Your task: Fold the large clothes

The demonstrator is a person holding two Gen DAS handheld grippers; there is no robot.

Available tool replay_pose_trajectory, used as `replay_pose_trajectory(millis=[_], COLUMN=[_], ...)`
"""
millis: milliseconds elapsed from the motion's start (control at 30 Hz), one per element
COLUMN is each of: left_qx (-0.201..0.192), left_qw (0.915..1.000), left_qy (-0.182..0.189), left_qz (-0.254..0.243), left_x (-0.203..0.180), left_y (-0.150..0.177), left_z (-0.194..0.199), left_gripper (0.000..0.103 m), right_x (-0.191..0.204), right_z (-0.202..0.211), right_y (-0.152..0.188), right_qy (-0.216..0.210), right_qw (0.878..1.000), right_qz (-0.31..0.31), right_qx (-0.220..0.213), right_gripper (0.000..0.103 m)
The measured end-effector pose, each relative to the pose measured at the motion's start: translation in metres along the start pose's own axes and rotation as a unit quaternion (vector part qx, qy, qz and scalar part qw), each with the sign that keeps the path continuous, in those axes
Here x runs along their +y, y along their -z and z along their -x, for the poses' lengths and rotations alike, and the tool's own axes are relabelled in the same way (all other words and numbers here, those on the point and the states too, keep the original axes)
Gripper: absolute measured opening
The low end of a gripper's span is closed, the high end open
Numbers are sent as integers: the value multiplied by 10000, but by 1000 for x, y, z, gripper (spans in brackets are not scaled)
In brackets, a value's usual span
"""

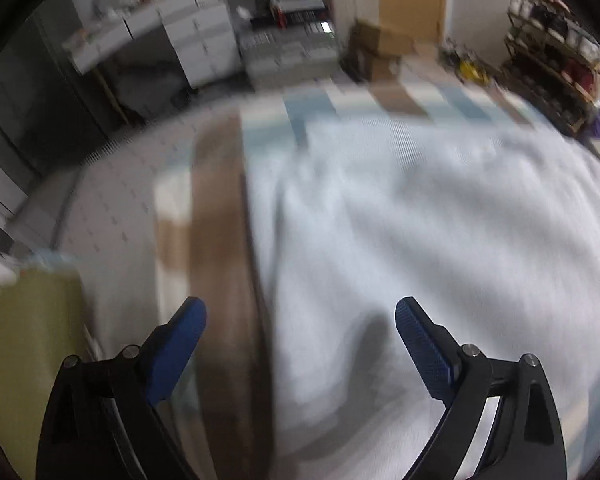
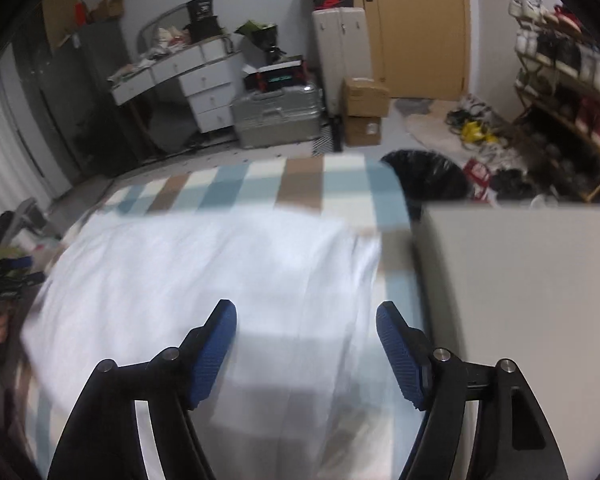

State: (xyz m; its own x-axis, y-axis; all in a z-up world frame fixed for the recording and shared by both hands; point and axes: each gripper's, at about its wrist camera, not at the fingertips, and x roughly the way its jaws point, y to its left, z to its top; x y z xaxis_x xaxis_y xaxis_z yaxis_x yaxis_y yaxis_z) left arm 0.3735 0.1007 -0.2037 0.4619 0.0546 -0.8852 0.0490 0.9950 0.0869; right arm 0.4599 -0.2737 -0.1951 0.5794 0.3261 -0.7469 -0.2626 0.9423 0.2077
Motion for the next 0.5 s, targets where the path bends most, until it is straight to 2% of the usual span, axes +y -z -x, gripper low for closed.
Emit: replay_pose_trajectory(millis=[33,100,167,200,233,267,333,367,400,433,500], left_qx=[123,253,464,527,614,548,488,493,535,578,647], left_qw=[9999,9994,9967,9944,9908,9918,9940,9935,9927,9922,9916], left_qy=[119,252,629,804,1027,983,841,853,867,885,887], left_qz=[-15,-25,227,435,635,607,491,578,637,664,691], left_x=[-2,-3,-1,2,4,2,-4,-3,-3,-3,-5], left_y=[5,10,20,22,25,25,25,26,28,30,38], left_z=[-5,-16,-25,-28,-31,-32,-30,-28,-26,-26,-22], left_gripper=[93,93,92,87,71,66,52,40,36,33,31], right_x=[3,9,19,21,22,21,20,17,15,14,16], right_z=[1,0,-4,-9,-14,-17,-23,-24,-23,-21,-13], right_y=[14,36,57,63,67,69,69,68,67,67,70], right_qy=[-156,-176,-387,-442,-533,-661,-741,-798,-838,-811,-702], right_qw=[9998,9991,9978,9972,9961,9944,9930,9924,9921,9923,9940], right_qz=[-72,-221,-295,-359,-468,-614,-766,-807,-847,-865,-730], right_qx=[113,301,452,485,522,544,506,467,389,362,413], right_gripper=[73,73,73,73,73,70,53,35,27,24,18])
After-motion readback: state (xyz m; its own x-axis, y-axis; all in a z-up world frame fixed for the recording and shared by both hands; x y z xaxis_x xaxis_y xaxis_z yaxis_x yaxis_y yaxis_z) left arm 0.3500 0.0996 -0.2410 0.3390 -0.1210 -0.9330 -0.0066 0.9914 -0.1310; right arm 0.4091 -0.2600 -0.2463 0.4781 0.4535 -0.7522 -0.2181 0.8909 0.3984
